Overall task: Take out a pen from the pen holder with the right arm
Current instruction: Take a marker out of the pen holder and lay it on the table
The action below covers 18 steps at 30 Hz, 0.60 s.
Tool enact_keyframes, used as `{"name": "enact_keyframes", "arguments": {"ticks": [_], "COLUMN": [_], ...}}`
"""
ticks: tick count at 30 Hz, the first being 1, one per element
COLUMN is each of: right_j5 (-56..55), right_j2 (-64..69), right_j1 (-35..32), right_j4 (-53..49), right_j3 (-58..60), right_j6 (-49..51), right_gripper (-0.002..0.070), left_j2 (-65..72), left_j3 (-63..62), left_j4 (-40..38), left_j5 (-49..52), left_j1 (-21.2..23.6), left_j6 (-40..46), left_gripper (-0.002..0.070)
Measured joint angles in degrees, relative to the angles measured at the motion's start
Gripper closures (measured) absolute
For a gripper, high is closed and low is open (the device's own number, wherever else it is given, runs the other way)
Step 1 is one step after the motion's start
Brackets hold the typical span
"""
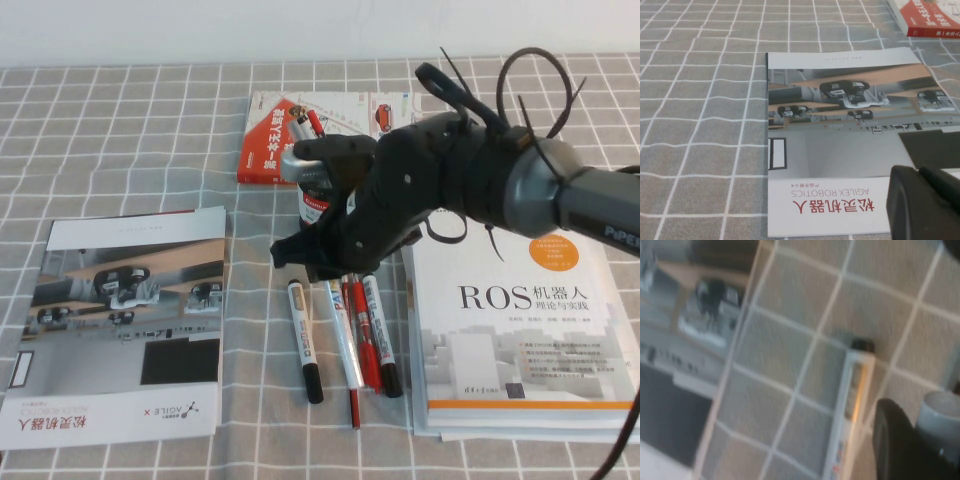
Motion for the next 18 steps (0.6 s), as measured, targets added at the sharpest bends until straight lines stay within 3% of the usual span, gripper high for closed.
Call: {"name": "enact_keyframes", "arguments": {"ticks": [18], "right_j5": [-1.9], "right_j2": [4.5], "right_j1": [0.0], "right_j4": [0.4], "right_j3": [-1.8], "right_j6": [2.1], "right_gripper": [0.0594], "left_j2": [0.0], "left_j3": [0.0], "left_j4": [0.0], "left_j5": [0.0], "left_j1": [0.0], "left_j6": [0.0], "left_gripper": [0.0678]}}
